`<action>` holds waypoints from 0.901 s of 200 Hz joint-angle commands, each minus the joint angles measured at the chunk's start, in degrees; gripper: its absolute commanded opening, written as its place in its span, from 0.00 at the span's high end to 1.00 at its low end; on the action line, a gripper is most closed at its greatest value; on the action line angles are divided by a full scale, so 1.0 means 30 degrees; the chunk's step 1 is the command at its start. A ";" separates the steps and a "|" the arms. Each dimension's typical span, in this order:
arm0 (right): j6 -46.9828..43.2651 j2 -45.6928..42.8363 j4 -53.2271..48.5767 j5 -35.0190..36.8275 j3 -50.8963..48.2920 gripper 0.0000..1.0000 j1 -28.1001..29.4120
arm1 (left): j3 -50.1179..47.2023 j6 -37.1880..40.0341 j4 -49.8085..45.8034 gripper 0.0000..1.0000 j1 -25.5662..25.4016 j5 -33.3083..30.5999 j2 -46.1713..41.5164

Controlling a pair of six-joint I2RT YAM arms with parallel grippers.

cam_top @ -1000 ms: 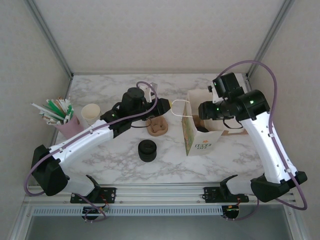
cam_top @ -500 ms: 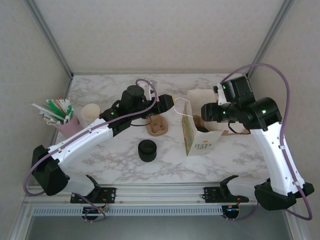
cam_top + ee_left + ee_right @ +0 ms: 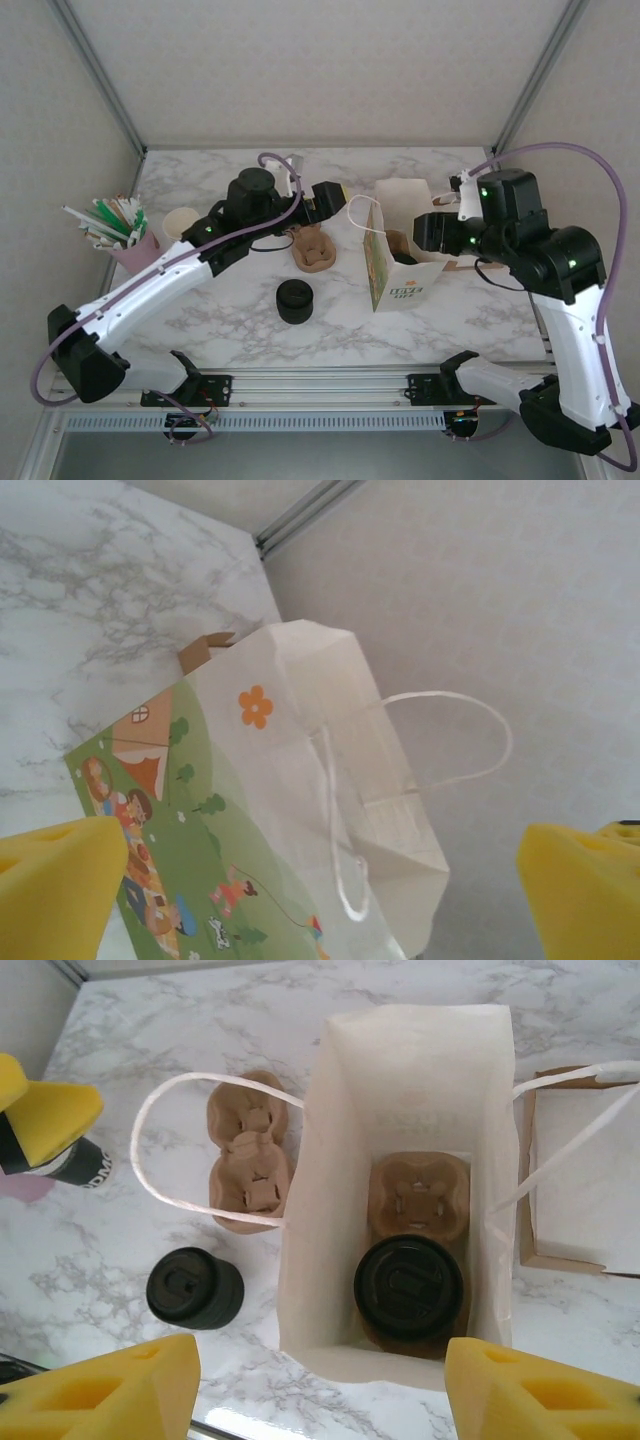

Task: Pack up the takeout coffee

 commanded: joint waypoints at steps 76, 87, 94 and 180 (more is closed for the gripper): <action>0.3349 -0.3561 -0.0214 -0.1605 -0.1141 0.13 0.0128 | -0.2323 0.0888 -0.0474 0.00 -0.0208 -0.0834 -0.5084; 0.3775 -0.4018 -0.0214 -0.1681 -0.1551 0.12 0.0128 | -0.2616 0.1008 -0.0660 0.00 -0.0200 -0.0893 -0.5532; 0.4058 -0.4337 -0.0199 -0.1753 -0.1839 0.10 0.0148 | -0.2792 0.1110 -0.0818 0.00 -0.0205 -0.0895 -0.5817; 0.7278 -0.8208 0.1588 -0.3084 -0.6264 0.01 0.0140 | -0.4765 0.1541 -0.2767 0.00 -0.0062 -0.1890 -0.9140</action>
